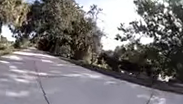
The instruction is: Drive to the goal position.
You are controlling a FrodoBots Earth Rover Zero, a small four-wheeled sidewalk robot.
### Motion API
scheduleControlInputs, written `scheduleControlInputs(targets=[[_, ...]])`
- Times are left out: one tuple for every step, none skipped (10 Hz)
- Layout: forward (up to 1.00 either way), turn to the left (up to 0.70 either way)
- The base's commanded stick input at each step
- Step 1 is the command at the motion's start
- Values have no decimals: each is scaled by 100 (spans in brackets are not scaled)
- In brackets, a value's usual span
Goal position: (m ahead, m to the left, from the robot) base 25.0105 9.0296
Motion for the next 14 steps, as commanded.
scheduleControlInputs(targets=[[85, 13], [85, 0], [85, 2], [85, 33], [85, 34], [85, 33], [85, 13], [85, 0], [85, 0], [85, 4], [85, 18], [85, 29], [85, 34], [85, 34]])
